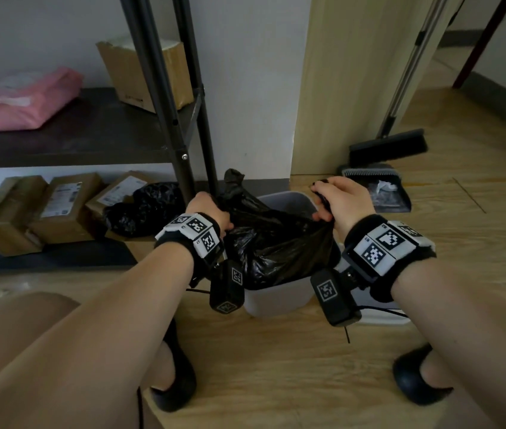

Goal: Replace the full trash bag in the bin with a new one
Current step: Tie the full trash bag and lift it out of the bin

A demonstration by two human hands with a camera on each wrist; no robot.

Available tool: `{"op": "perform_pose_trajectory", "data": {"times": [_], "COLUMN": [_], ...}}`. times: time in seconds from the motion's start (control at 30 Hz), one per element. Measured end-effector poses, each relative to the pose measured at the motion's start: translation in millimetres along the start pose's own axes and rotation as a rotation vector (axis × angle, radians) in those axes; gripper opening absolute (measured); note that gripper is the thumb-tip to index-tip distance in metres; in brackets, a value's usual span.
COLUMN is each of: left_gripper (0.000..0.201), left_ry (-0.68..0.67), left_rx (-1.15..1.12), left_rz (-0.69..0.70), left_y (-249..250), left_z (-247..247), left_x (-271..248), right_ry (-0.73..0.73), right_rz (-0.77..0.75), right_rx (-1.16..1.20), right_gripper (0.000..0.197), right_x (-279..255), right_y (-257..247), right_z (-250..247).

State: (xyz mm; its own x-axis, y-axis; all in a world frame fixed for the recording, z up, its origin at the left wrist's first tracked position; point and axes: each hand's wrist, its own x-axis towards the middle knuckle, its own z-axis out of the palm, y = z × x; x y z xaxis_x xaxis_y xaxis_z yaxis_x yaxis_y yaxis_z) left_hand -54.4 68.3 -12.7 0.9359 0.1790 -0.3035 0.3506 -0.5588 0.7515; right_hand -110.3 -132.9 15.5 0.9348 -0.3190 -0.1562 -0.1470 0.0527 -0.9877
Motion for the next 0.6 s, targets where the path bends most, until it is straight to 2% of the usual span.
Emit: {"op": "perform_pose_trajectory", "data": {"times": [0.07, 0.13, 0.17, 0.33, 0.4, 0.43, 0.5, 0.53, 0.57, 0.6], "left_gripper": [0.033, 0.023, 0.018, 0.028, 0.015, 0.021, 0.065, 0.074, 0.071, 0.060], "left_ry": [0.011, -0.005, -0.010, -0.004, 0.020, 0.023, 0.023, 0.014, 0.007, 0.005], "left_rx": [-0.069, -0.192, -0.242, -0.335, -0.259, -0.165, 0.044, 0.078, 0.062, 0.023], "left_rz": [0.048, 0.056, 0.063, 0.125, 0.165, 0.184, 0.163, 0.140, 0.123, 0.126], "left_y": [1.5, 7.6, 12.6, 34.2, 38.0, 38.5, 33.1, 30.3, 26.4, 21.6], "left_z": [-1.2, -3.0, -4.2, -10.6, -11.8, -12.1, -8.9, -5.9, -2.3, 1.6], "left_x": [0.9, -1.0, -4.1, -14.3, -14.8, -14.8, -12.9, -12.7, -11.3, -9.0], "right_ry": [-0.008, -0.014, -0.019, -0.174, -0.223, -0.246, -0.282, -0.298, -0.316, -0.333], "right_rz": [-0.021, -0.043, -0.050, -0.031, -0.019, -0.015, -0.015, -0.028, -0.041, -0.059], "right_rx": [-0.080, -0.182, -0.232, -0.450, -0.559, -0.610, -0.674, -0.700, -0.735, -0.769], "right_gripper": [0.016, 0.003, 0.008, 0.057, 0.069, 0.072, 0.075, 0.075, 0.076, 0.077], "right_x": [1.7, 3.5, 3.5, -3.9, -6.6, -7.6, -7.9, -7.2, -6.6, -4.6], "right_y": [2.2, 4.3, 5.5, 13.7, 19.2, 21.2, 24.6, 25.9, 26.6, 28.3], "right_z": [-2.6, -2.5, -1.4, 14.2, 21.1, 23.3, 25.3, 25.7, 26.0, 27.0]}}
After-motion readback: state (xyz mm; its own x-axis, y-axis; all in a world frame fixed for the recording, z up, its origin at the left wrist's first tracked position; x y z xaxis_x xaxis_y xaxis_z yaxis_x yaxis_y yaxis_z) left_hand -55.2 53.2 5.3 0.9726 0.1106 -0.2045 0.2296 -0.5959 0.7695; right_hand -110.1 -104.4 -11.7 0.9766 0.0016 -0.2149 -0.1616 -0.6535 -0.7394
